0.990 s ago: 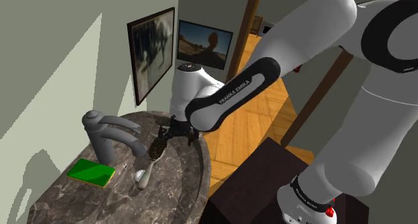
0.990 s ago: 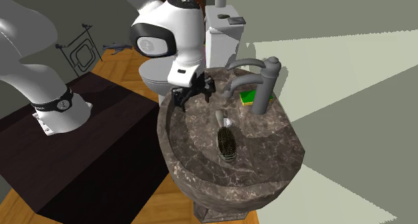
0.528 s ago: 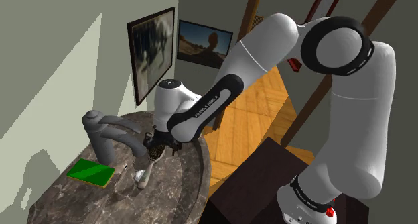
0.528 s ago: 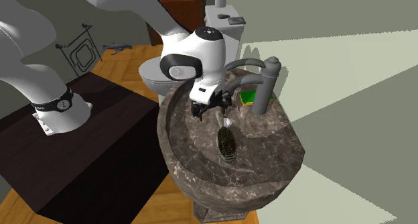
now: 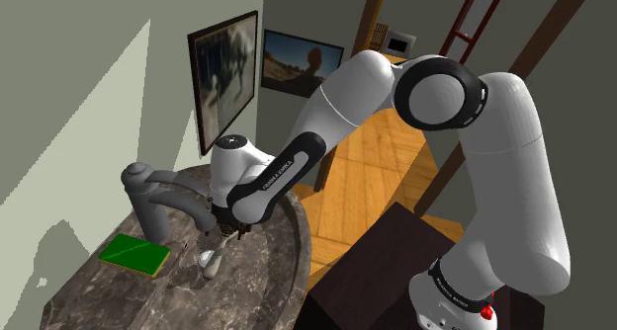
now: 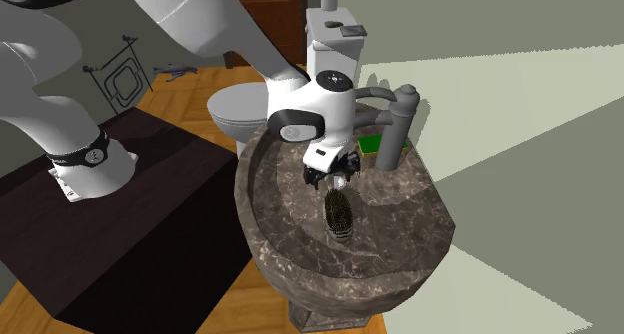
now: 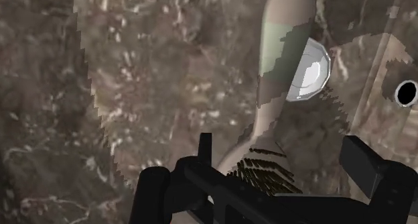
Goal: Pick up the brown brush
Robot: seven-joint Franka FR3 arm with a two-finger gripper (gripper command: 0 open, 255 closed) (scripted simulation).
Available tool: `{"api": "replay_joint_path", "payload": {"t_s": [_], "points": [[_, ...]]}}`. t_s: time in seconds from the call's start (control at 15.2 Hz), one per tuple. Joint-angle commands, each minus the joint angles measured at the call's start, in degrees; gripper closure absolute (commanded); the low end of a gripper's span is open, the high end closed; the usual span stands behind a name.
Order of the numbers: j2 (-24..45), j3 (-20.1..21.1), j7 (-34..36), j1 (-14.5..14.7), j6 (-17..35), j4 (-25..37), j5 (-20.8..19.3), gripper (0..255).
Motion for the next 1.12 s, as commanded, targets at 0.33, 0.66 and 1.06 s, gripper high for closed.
{"api": "replay_joint_path", "payload": {"t_s": [0.33, 0.66, 1.06], "points": [[4.1, -1.3, 0.4, 1.0, 2.4, 1.8, -0.9, 0], [4.3, -1.3, 0.4, 1.1, 2.4, 2.0, -0.9, 255], [3.4, -1.1, 0.3, 0.9, 2.0, 1.5, -0.7, 255]]}}
